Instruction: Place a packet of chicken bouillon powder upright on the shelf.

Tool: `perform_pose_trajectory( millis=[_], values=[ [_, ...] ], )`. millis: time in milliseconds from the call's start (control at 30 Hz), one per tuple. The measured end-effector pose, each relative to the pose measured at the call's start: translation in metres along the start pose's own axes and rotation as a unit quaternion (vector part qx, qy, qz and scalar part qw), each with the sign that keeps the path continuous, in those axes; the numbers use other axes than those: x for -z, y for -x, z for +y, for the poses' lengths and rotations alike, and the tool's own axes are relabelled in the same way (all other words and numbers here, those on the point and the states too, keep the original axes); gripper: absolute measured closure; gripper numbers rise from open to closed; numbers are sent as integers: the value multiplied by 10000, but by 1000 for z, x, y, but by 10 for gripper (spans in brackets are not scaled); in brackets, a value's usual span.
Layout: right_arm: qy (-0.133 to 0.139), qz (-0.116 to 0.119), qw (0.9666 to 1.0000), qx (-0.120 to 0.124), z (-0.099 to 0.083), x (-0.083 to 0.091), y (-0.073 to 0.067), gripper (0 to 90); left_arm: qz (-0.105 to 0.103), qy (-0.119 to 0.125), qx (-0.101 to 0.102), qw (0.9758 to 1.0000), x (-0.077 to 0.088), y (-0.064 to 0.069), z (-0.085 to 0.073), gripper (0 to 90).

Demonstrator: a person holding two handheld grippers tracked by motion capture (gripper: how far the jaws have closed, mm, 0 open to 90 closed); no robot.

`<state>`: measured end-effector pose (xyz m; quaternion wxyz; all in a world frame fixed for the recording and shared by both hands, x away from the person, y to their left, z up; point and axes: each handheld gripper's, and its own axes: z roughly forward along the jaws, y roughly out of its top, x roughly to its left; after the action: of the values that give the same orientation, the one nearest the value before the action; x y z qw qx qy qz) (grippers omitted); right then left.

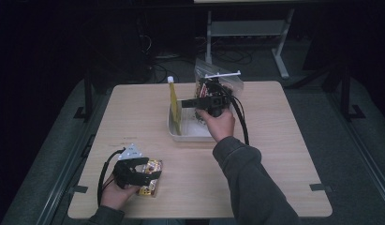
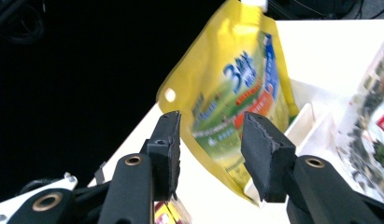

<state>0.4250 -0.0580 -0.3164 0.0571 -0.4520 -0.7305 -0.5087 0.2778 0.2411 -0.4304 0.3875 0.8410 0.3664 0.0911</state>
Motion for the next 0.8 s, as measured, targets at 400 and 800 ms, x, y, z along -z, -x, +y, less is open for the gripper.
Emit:
perform_pose_trajectory(
  millis=[400, 800],
  values=[
    [-197, 54, 9998, -34, -20, 6, 8, 533, 314, -149, 65, 9994, 4, 6, -8, 201],
    [-308, 74, 9995, 27, -35, 10, 5, 515, 459, -499, 233, 9974, -3, 6, -14, 181]
  ],
)
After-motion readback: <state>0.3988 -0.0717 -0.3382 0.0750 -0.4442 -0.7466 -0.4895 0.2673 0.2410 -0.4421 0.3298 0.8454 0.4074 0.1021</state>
